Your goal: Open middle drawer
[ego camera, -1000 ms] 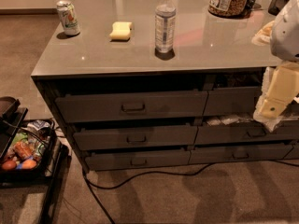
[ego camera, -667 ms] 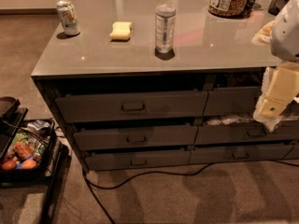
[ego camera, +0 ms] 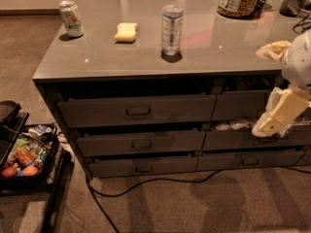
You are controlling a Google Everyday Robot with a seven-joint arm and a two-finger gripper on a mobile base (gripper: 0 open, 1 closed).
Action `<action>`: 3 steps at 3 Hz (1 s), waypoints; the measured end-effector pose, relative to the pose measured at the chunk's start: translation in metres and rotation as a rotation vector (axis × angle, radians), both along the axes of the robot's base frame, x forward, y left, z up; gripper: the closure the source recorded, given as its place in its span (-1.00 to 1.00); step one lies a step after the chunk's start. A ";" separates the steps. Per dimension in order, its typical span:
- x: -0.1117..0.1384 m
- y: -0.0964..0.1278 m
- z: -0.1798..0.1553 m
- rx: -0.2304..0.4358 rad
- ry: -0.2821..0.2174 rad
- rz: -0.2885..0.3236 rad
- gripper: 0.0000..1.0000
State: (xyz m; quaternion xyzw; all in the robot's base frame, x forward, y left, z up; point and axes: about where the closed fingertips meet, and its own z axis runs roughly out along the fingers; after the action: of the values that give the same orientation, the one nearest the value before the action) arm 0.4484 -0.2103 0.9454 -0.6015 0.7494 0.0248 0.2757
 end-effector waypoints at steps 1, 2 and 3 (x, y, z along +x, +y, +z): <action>0.023 0.030 -0.003 0.182 -0.114 0.026 -1.00; 0.048 0.060 0.010 0.271 -0.189 0.042 -1.00; 0.052 0.063 0.011 0.273 -0.199 0.042 -1.00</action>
Offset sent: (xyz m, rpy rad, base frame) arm 0.0863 0.0975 0.0133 0.3114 -0.2621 0.0891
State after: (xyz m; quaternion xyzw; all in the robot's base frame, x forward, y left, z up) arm 0.5001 -0.1478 0.9567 -0.5735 0.6953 0.0721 0.4272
